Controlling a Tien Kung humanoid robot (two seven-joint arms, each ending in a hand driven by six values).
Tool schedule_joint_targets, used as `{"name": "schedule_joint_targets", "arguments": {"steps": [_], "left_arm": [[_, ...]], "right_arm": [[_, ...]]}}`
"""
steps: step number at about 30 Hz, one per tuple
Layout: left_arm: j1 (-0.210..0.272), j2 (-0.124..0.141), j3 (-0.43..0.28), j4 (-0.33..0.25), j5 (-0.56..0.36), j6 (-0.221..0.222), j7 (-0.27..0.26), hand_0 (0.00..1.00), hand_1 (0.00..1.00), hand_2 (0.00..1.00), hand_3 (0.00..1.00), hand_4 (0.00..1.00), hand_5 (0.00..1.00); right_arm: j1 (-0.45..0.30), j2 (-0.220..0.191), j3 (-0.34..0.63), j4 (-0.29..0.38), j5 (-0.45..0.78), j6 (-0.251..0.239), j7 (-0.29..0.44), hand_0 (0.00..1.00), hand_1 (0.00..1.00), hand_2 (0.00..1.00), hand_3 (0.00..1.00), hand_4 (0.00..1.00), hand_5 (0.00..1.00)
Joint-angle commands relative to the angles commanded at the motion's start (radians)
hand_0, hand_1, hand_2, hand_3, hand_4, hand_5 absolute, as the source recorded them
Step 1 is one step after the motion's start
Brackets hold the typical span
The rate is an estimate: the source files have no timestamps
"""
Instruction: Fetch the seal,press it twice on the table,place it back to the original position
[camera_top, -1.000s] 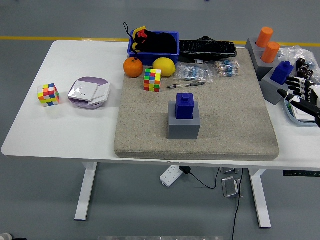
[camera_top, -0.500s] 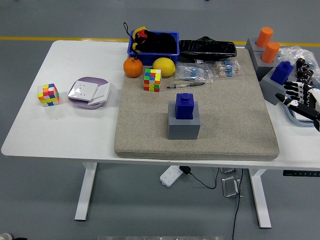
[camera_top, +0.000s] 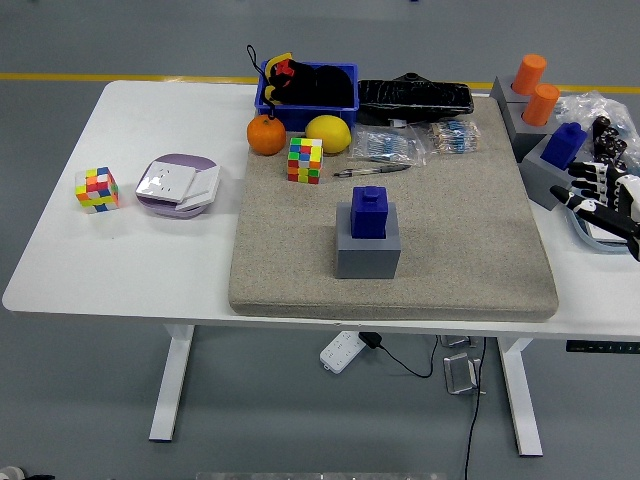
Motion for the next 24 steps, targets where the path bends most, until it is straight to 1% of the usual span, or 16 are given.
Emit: {"name": "schedule_joint_targets", "arguments": {"steps": [1, 15, 24], "left_arm": [[0.000, -0.001, 0.000, 0.000, -0.001, 0.000, 0.000, 0.794, 0.743, 0.736, 0.760, 0.624, 0.439], [-0.007, -0.001, 0.000, 0.000, 0.004, 0.000, 0.000, 0.793, 0.741, 0.736, 0.760, 0.624, 0.440], [-0.009, -0.003, 0.002, 0.001, 0.000, 0.000, 0.000, 0.793, 0.742, 0.736, 0.761, 0.624, 0.440]], "right_arm": [[-0.001, -0.001, 0.003, 0.003, -0.001, 0.000, 0.000, 0.856, 0.804, 0.794, 0.753, 0.994, 0.456], [-0.017, 0.015, 0.062, 0.036, -0.011, -0.002, -0.009, 0.851, 0.802, 0.794, 0.749, 0.985, 0.446], [-0.016, 0.016, 0.069, 0.050, -0.013, -0.002, -0.014, 0.850, 0.800, 0.788, 0.739, 0.979, 0.440]]}}
